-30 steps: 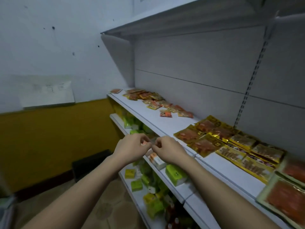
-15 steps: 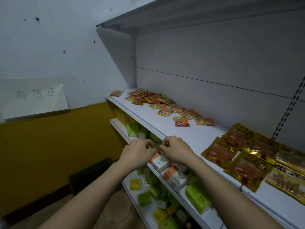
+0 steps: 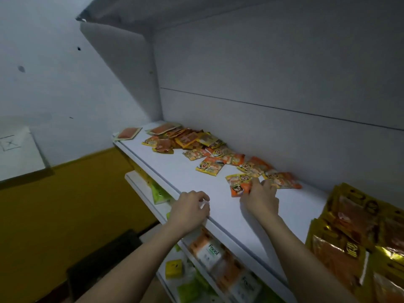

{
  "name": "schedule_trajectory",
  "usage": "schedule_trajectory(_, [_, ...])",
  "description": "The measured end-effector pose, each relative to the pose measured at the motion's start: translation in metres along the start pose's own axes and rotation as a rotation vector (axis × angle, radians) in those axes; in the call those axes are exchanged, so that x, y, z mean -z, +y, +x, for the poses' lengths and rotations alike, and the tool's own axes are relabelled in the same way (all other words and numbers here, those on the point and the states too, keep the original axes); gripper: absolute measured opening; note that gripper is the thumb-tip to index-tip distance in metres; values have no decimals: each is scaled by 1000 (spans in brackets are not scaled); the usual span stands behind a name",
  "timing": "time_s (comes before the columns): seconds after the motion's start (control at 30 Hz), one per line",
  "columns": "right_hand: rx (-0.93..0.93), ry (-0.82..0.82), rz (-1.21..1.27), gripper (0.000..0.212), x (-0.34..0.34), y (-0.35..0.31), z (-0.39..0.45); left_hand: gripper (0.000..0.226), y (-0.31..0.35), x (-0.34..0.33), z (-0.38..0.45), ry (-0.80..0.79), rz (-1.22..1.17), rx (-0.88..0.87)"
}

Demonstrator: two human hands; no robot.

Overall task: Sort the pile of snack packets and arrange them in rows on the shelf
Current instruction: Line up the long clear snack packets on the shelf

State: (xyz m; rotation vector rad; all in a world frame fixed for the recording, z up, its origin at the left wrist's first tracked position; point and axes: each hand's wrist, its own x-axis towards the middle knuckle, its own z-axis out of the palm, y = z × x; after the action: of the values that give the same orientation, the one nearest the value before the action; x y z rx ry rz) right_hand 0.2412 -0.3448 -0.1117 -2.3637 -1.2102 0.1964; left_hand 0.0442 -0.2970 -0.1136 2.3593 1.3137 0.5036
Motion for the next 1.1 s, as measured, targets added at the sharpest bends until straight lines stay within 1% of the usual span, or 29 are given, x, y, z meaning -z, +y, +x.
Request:
schedule_trajectory(0.07, [-45,-25,-1,54,-14,-6,13,29,-8,-10,15,4,-40,-7])
schedule_trajectory(0.1, [-54,-35,-17,56,-22,-11,19,30,-13,-13,21,13,-60,-14])
schedule_trajectory(0.17, [-46,-23,-69,54,-38,-22,30,30,-27,-15,36,51,-105,-24])
schedule_trajectory(0.27, [-16,-1,-73,50,-54,-45,49,30,-53,-7,60,120,-146,-3])
schedule_trajectory(0.4, [-18,2,-75,52,-75,-80,73,31,-97,11,96,132,-153,8])
schedule_trajectory(0.47, [-16,72,-78,55,-83,-94,87,30,-122,23,119,152,-140,5])
schedule_trajectory(0.57, [47,306,-64,54,-89,-124,108,29,-159,43,157,176,-153,-18])
schedule_trajectory(0.6, [96,371,-31,49,-93,-139,115,29,-171,49,169,179,-162,-28])
schedule_trajectory(0.63, [153,397,23,41,-98,-157,120,28,-184,54,180,181,-173,-40])
schedule_trajectory(0.67, [198,370,98,31,-104,-179,126,27,-198,59,190,183,-185,-55])
schedule_trajectory(0.73, [251,221,212,16,-122,-223,136,26,-227,71,206,174,-207,-82])
schedule_trajectory(0.77, [268,142,232,12,-132,-245,142,26,-242,78,213,165,-217,-89])
schedule_trajectory(0.83, [277,27,243,12,-156,-285,154,33,-273,96,228,152,-236,-87])
schedule_trajectory(0.9, [292,-23,250,14,-177,-319,163,35,-304,114,244,167,-253,-76])
schedule_trajectory(0.97, [307,-50,273,15,-195,-348,170,28,-331,126,258,183,-270,-62])
schedule_trajectory(1.1, [293,-74,319,15,-218,-389,188,26,-370,139,285,179,-250,-7])
